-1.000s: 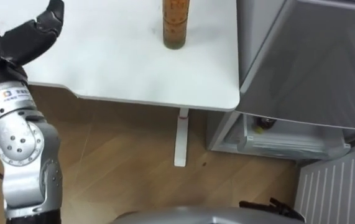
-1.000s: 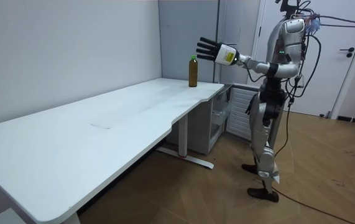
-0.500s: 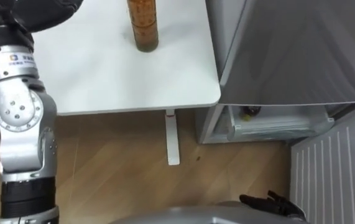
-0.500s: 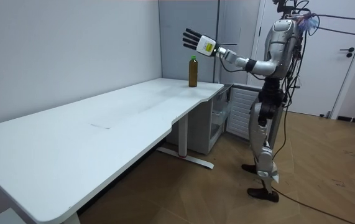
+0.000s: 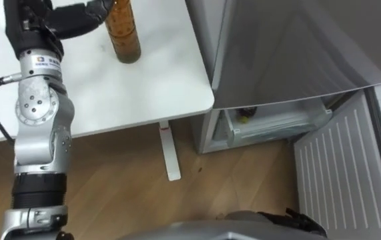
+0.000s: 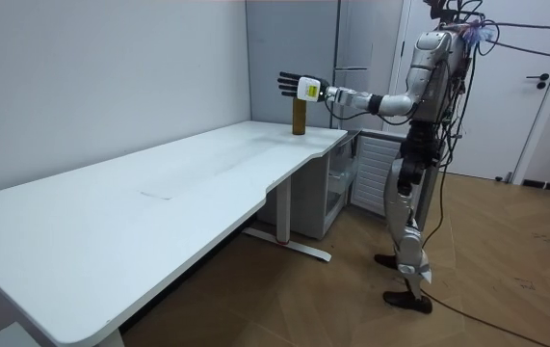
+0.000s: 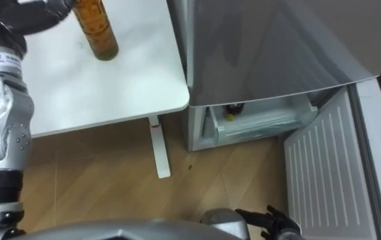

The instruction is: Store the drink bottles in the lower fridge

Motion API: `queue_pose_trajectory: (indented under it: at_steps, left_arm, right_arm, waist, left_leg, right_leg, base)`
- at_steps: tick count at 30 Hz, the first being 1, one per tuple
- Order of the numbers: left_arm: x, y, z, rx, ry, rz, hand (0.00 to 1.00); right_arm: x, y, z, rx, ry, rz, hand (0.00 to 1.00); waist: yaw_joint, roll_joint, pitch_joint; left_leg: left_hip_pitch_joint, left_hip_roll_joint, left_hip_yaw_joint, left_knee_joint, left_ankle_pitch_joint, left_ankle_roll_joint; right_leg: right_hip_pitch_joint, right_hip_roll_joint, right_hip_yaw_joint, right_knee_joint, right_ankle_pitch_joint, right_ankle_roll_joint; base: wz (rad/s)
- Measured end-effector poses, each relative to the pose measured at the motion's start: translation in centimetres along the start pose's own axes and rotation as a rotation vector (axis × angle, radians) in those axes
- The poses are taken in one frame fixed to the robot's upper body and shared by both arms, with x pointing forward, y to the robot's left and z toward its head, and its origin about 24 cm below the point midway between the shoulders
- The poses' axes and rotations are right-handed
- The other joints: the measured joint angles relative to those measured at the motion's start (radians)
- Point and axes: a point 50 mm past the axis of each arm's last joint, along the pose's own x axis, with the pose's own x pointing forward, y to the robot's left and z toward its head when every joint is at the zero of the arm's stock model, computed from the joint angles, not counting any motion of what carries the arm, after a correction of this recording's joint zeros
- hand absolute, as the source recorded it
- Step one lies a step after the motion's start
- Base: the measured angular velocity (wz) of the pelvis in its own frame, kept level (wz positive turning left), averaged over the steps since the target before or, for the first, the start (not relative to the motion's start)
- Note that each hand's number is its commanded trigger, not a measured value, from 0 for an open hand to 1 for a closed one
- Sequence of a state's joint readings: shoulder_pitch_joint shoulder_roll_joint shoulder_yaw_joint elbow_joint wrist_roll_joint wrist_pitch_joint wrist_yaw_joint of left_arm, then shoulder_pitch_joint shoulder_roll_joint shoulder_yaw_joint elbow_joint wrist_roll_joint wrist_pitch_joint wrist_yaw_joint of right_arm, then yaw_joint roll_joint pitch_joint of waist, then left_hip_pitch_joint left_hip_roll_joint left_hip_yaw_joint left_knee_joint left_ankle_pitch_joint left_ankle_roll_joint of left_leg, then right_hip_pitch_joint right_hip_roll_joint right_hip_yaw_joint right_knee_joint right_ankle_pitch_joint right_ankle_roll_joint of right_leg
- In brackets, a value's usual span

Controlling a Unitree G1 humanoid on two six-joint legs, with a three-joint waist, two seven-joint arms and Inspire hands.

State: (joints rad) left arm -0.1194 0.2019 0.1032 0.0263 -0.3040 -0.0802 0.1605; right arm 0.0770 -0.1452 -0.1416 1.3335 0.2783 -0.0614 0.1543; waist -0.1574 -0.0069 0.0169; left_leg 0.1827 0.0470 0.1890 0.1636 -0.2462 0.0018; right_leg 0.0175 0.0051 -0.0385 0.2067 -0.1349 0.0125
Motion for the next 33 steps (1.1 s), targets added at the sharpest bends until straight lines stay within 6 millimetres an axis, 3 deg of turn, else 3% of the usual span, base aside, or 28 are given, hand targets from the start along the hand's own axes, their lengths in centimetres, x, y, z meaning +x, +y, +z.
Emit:
queue_pose_trajectory:
  at_steps: [9, 22, 33]
  left_arm:
    - [0.0, -0.1, -0.4, -0.015, 0.027, -0.052, 0.0]
    - [-0.2, -0.1, -1.7, -0.009, 0.094, -0.089, 0.0]
    - [-0.2, 0.4, -2.2, -0.158, 0.132, -0.027, 0.0]
  right_arm:
    - [-0.2, -0.4, -0.9, 0.012, 0.02, -0.013, 0.0]
    - [-0.2, -0.6, -1.0, 0.024, 0.039, -0.047, 0.0]
    - [-0.1, -0.5, -0.7, 0.01, 0.044, -0.044, 0.0]
  waist:
    - [-0.011, 0.001, -0.0016]
    - [-0.012, 0.021, -0.0019]
    - [-0.011, 0.023, -0.0041]
  left_leg:
    - [0.001, 0.001, 0.003, 0.0, 0.0, 0.0]
    - [0.0, 0.0, 0.002, -0.016, 0.0, 0.0]
    - [-0.006, 0.0, 0.013, -0.029, -0.002, -0.003]
  right_leg:
    - [-0.011, 0.003, 0.007, 0.005, 0.004, -0.003]
    - [-0.03, 0.006, 0.009, 0.033, 0.005, -0.004]
    - [-0.059, 0.013, 0.025, 0.052, 0.005, -0.004]
  base:
    - [-0.03]
    - [0.0]
    - [-0.05]
